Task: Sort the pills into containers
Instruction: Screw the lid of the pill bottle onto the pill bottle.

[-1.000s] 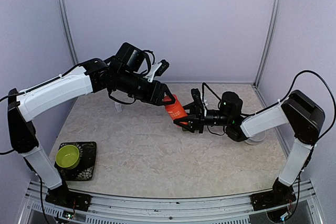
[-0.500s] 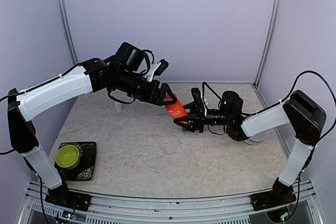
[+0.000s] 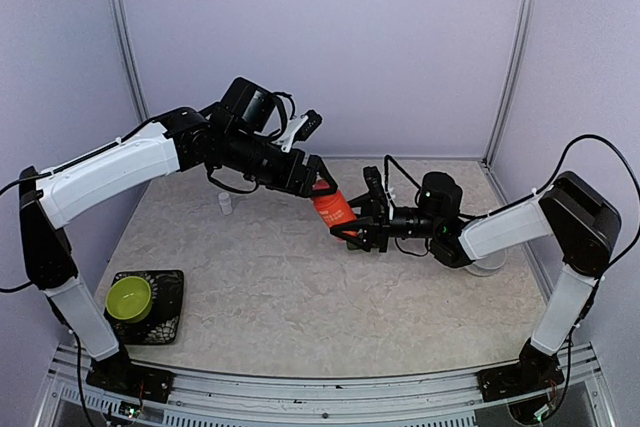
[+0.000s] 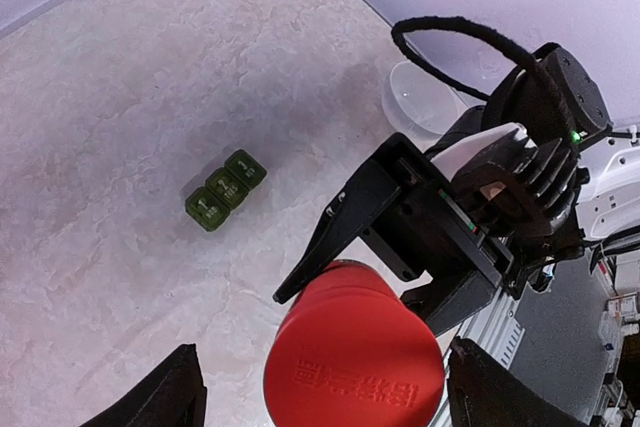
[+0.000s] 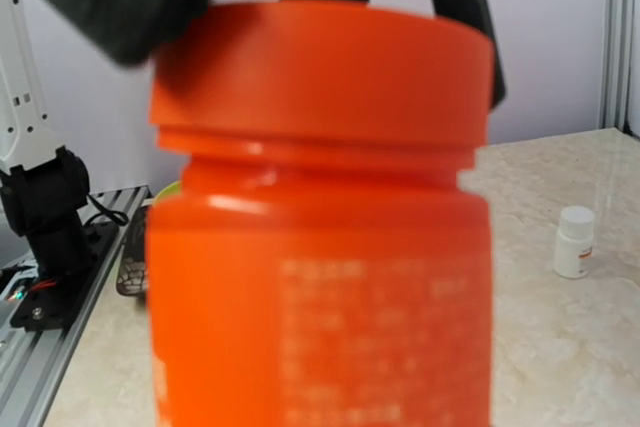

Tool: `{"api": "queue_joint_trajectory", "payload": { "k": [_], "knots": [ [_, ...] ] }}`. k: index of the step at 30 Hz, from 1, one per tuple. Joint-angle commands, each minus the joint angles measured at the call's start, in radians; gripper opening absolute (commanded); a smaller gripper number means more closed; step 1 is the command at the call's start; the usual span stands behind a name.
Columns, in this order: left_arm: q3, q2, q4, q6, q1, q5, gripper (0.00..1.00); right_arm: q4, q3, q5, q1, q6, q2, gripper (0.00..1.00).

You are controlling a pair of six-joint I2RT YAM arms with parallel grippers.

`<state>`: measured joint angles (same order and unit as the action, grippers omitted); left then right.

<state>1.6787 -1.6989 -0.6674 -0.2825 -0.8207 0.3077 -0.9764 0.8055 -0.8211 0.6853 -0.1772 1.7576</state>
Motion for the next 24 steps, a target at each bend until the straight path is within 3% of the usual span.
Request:
{"api": "queue_joint_trajectory", "payload": {
  "k": [1, 24],
  "knots": [
    [0.043, -0.025, -0.022, 0.024, -0.012, 0.017, 0.81, -0.001, 0.024, -0.013, 0.011, 0.007, -0.027, 0.15],
    [0.049, -0.031, -0.023, 0.031, -0.028, 0.005, 0.55, 0.015, 0.032, -0.001, 0.013, 0.007, -0.033, 0.14]
  ]
}}
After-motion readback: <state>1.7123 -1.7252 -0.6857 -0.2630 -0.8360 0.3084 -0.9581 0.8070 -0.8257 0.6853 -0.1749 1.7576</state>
